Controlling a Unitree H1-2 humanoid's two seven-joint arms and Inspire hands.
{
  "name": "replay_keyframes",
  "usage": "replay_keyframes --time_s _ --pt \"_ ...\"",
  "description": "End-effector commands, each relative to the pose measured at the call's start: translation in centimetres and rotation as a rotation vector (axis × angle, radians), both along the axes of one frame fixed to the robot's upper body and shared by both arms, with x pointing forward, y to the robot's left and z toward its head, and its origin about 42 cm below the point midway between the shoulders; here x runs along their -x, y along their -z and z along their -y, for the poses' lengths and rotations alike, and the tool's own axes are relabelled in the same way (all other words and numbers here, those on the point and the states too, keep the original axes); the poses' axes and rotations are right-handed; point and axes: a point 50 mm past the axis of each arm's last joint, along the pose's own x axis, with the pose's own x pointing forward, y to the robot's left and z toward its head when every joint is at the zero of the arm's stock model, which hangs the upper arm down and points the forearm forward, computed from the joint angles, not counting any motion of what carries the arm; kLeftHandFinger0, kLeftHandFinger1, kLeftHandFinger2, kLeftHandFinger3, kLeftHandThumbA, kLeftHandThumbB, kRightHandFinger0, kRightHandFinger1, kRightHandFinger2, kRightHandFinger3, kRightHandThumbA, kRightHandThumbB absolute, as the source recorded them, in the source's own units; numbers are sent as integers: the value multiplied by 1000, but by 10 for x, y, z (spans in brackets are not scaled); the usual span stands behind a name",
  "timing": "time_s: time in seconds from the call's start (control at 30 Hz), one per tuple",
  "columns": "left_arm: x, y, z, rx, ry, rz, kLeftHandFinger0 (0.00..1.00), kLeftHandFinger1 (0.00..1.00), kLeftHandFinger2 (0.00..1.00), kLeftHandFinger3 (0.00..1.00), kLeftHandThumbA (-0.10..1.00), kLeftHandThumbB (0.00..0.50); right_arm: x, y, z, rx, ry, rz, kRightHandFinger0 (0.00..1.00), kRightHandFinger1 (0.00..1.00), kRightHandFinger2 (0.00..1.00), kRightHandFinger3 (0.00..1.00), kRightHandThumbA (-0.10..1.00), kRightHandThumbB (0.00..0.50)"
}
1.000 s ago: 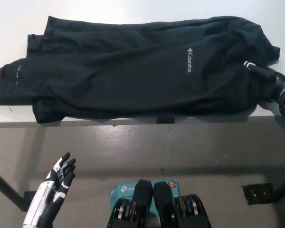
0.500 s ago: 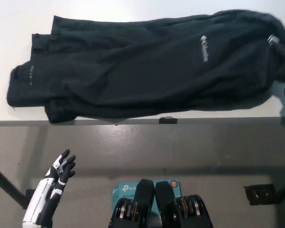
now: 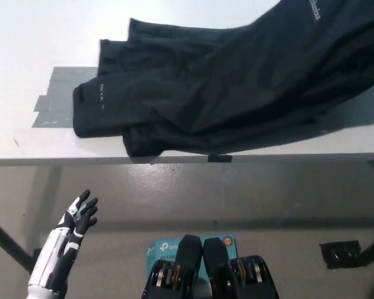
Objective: The robot grabs the right edges of the black jacket on the table, and folds it in half
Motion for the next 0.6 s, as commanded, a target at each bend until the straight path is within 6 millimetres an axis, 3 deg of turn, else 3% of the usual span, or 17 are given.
replay_keyframes --time_s 0.0,0.07,0.2,0.23,0.3,0.33,0.37,0.4,0.47,0.5,0.57 --pt "-3 -10 -3 -30 23 47 1000 1000 1000 1000 904 31 11 -97 -29 236 -57 235 0 266 658 528 -100 156" --pt "-3 -10 -2 -32 22 44 1000 1000 1000 1000 907 34 13 -108 -51 279 -102 247 0 313 756 617 -100 153" --pt "-4 -12 -2 -29 19 51 1000 1000 1000 1000 890 2 20 -129 -122 544 -216 319 2 374 804 714 -100 171" --pt "-3 -12 -2 -29 20 50 1000 1000 1000 1000 888 1 20 -129 -128 577 -229 328 22 397 813 702 -100 172" --pt "-3 -12 -2 -20 26 50 1000 1000 1000 1000 881 0 19 -126 -165 733 -305 369 61 437 811 670 -100 202" --pt "-3 -13 -2 -22 27 51 1000 1000 1000 1000 881 0 20 -125 -180 800 -322 376 70 465 821 678 -100 186" --pt "-3 -12 -2 -24 28 50 1000 1000 1000 1000 883 0 22 -124 -193 870 -338 381 63 486 827 723 -100 189" --pt "-2 -12 -2 -26 29 48 1000 1000 1000 1000 886 1 26 -122 -218 973 -370 400 25 495 849 831 -100 185" --pt "-1 -12 -3 -44 27 49 1000 1000 1000 1000 904 0 31 -117 -254 1093 -391 413 24 496 855 880 -100 187" --pt "-1 -11 -3 -44 29 45 1000 1000 1000 1000 908 4 33 -113 -277 1129 -436 448 23 454 796 874 -100 182" --pt "0 -10 -3 -57 28 33 1000 1000 1000 1000 924 0 41 -108 -311 1244 -469 487 9 430 769 839 -100 186"
